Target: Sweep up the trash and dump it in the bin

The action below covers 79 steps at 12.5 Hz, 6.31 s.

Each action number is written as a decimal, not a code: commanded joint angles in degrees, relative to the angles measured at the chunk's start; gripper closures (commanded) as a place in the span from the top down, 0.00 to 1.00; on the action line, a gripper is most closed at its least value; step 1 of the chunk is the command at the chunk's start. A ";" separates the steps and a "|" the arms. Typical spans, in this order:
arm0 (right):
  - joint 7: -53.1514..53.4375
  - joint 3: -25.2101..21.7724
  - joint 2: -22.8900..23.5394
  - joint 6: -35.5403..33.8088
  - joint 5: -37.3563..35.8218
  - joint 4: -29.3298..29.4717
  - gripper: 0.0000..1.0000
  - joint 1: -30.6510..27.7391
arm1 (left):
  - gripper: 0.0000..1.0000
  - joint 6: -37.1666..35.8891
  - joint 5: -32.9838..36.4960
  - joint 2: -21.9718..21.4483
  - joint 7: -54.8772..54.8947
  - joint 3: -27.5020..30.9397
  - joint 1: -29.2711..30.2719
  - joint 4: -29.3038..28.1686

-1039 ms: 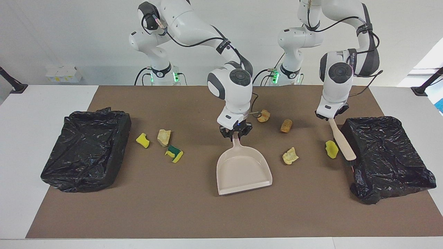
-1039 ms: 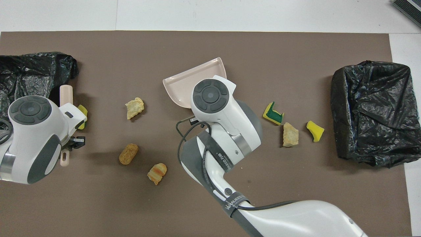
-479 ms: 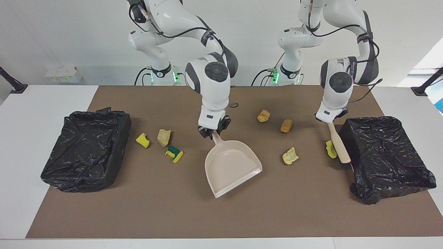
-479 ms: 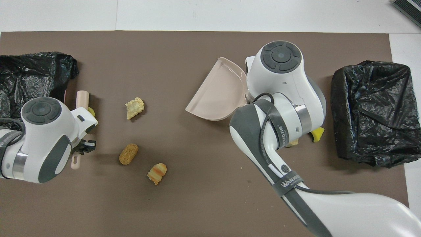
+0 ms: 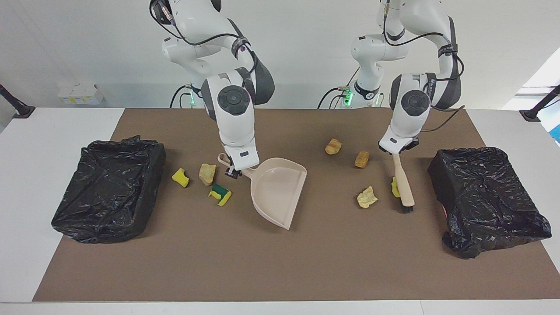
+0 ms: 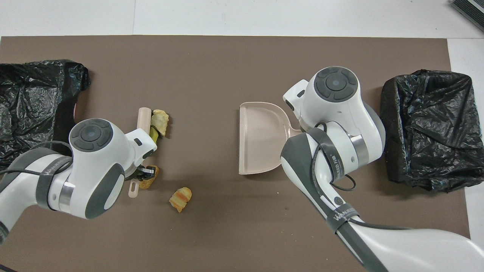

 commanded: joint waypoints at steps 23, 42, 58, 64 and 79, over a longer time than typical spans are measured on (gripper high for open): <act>10.97 0.36 -5.93 3.43 -10.72 -9.67 0.00 4.71 | 0.00 -8.55 -8.81 -12.76 -14.15 0.56 3.83 -10.16; 42.46 0.63 -6.37 3.70 -6.78 -11.86 0.00 13.68 | 0.00 -18.68 -13.17 -21.82 -21.63 0.20 -3.90 -19.83; 29.11 0.89 -6.36 7.22 -0.98 -16.42 0.00 16.76 | 0.00 -14.52 -23.67 -8.81 -22.59 0.38 -9.53 -4.37; 13.47 0.80 -11.10 7.13 0.77 -25.63 0.00 16.67 | 0.00 -27.20 -19.97 -16.01 -33.80 0.12 -6.62 -3.02; 9.94 0.80 -8.74 -10.19 -1.69 -20.91 0.00 16.85 | 0.00 -9.74 -26.99 -23.68 -38.43 -0.15 -21.13 -22.20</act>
